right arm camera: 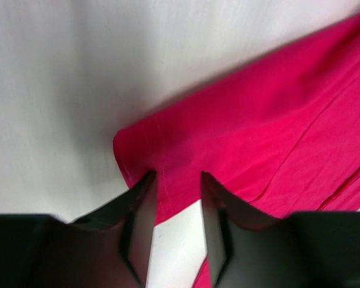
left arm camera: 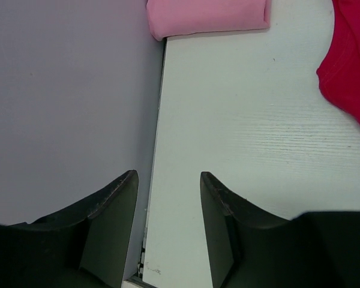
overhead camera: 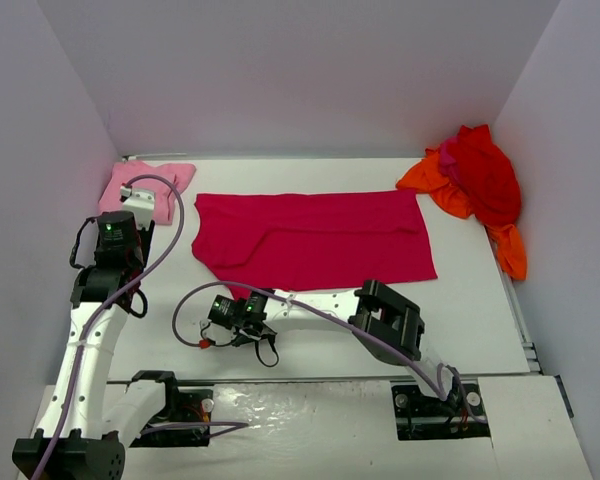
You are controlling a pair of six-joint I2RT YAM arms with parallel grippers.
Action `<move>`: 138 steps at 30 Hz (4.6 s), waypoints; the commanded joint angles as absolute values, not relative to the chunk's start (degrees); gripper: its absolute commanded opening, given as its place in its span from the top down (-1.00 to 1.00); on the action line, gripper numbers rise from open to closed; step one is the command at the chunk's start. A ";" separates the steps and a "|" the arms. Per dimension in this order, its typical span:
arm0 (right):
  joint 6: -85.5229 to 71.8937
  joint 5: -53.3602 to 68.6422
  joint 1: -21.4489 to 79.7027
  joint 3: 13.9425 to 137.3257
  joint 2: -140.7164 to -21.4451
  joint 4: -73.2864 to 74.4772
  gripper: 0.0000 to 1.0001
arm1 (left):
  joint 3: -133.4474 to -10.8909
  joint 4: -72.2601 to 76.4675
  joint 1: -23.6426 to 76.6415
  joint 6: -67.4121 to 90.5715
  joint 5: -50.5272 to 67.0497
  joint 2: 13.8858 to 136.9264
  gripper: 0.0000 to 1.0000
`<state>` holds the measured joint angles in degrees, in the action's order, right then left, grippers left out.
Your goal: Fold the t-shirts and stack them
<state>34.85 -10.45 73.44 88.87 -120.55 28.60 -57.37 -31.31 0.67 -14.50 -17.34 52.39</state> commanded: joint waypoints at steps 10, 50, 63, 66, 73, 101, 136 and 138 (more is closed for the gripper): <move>34.07 -11.99 75.63 89.24 -118.04 30.26 0.22 | -59.46 -30.38 0.35 -14.41 -19.16 50.24 0.14; 34.34 -18.54 78.13 90.27 -121.39 27.74 1.00 | -57.76 -30.02 0.34 -15.67 -20.62 48.25 0.14; 39.59 -18.54 71.14 107.84 -104.28 32.55 1.00 | -59.97 -30.84 0.34 -15.72 -20.30 51.63 0.14; 40.69 -17.75 64.04 108.74 -107.01 29.76 1.00 | -60.27 -31.79 0.35 -15.76 -19.01 52.03 0.14; 40.20 -20.76 53.27 105.19 -121.71 20.95 0.74 | -61.36 -34.96 0.28 -16.16 -14.83 52.62 0.14; 36.16 -23.94 41.45 72.44 -84.35 16.34 -0.34 | -98.51 -46.55 9.23 -23.09 10.91 97.34 0.25; 26.63 -5.28 26.81 59.50 -72.70 19.72 -0.14 | -143.85 -67.16 11.39 -23.62 28.86 145.36 0.10; 26.63 -5.27 26.81 59.49 -72.58 19.69 -0.14 | -145.19 -67.21 11.25 -23.36 28.77 146.17 0.10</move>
<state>27.74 -6.28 27.29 59.53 -74.65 21.23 -140.46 -65.77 12.48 -23.78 26.74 147.00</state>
